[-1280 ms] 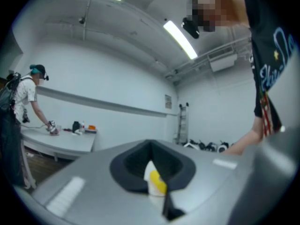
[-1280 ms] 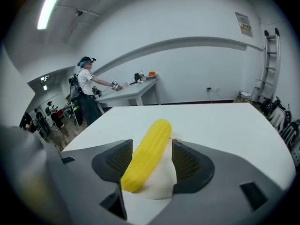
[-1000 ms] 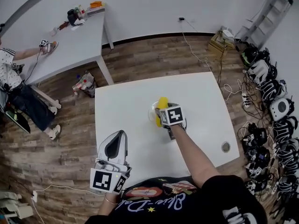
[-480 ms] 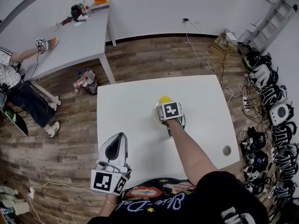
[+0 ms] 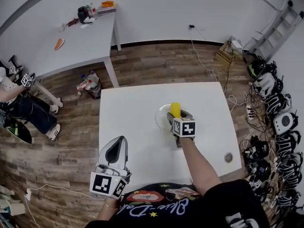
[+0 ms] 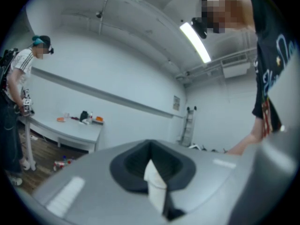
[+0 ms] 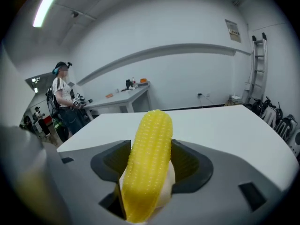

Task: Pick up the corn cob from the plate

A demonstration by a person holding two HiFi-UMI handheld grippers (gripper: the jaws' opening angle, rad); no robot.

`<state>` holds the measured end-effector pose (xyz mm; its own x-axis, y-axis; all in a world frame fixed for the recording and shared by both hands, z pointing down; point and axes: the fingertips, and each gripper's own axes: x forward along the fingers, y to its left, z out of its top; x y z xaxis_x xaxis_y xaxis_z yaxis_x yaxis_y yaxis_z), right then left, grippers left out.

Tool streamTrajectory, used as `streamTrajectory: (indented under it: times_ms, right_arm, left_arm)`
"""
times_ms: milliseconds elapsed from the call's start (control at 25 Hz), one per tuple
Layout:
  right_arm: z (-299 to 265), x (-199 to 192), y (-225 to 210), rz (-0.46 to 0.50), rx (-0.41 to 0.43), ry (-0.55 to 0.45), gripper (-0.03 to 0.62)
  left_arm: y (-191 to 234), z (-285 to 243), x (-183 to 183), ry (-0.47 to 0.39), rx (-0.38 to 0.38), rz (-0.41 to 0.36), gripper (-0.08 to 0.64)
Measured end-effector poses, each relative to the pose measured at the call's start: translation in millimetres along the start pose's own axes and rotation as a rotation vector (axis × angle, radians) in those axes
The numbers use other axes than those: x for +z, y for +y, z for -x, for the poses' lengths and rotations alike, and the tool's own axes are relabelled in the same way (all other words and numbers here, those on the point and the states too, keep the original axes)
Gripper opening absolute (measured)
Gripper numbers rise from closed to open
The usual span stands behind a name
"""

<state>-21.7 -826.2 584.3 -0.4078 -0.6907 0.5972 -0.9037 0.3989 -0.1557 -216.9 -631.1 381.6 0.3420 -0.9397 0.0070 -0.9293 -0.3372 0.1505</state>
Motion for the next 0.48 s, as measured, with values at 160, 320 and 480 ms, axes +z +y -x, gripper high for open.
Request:
streamTrajectory:
  times_ms: [160, 320, 480]
  right_arm:
    - [47, 22, 2, -0.001, 0.017, -0.156, 0.265]
    - [104, 47, 15, 0.004, 0.05, -0.313, 0.259]
    - [158, 71, 35, 0.042, 0.097, -0.456, 0.255]
  left_arm:
    - [-14, -4, 2, -0.002, -0.039, -0.01, -0.012]
    - [-28, -5, 4, -0.005, -0.08, -0.023, -0.012]
    - [-37, -7, 6, -0.005, -0.102, -0.034, -0.012]
